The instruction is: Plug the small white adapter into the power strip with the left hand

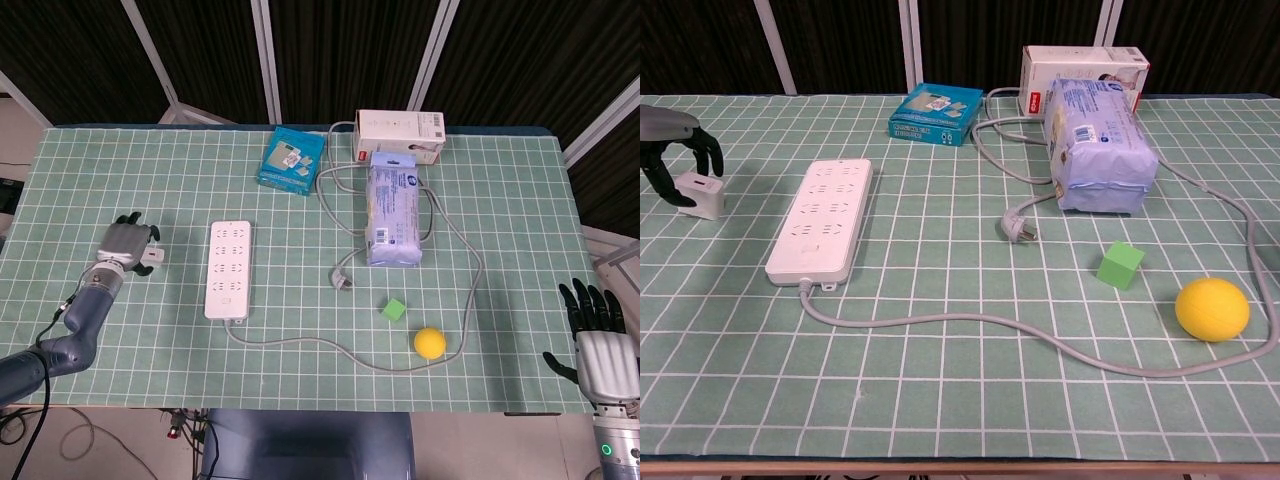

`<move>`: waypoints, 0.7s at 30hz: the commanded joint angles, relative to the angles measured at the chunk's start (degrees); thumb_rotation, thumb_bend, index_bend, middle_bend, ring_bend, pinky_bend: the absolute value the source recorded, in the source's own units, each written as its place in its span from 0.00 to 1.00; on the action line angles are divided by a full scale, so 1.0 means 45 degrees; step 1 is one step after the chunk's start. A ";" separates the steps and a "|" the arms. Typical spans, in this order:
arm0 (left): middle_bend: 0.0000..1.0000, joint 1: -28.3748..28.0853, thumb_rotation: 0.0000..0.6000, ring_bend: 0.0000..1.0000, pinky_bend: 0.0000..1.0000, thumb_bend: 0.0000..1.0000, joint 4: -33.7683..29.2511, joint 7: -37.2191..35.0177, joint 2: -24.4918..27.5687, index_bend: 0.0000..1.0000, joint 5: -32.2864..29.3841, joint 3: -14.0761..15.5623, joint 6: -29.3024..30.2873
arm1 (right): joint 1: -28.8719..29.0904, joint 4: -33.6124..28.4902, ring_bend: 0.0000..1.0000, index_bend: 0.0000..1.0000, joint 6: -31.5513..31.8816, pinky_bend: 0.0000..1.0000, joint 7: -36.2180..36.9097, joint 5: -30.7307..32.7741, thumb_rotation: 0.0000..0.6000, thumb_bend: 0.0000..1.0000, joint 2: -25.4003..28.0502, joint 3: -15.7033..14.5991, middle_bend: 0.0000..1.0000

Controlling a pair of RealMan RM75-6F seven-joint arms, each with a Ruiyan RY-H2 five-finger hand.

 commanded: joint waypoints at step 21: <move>0.43 -0.0052 1.00 0.05 0.14 0.30 0.0865 0.0292 -0.0675 0.42 0.0315 0.0178 0.0134 | 0.0035 0.0160 0.01 0.00 -0.0147 0.04 -0.0162 0.0120 1.00 0.16 -0.0151 -0.0005 0.00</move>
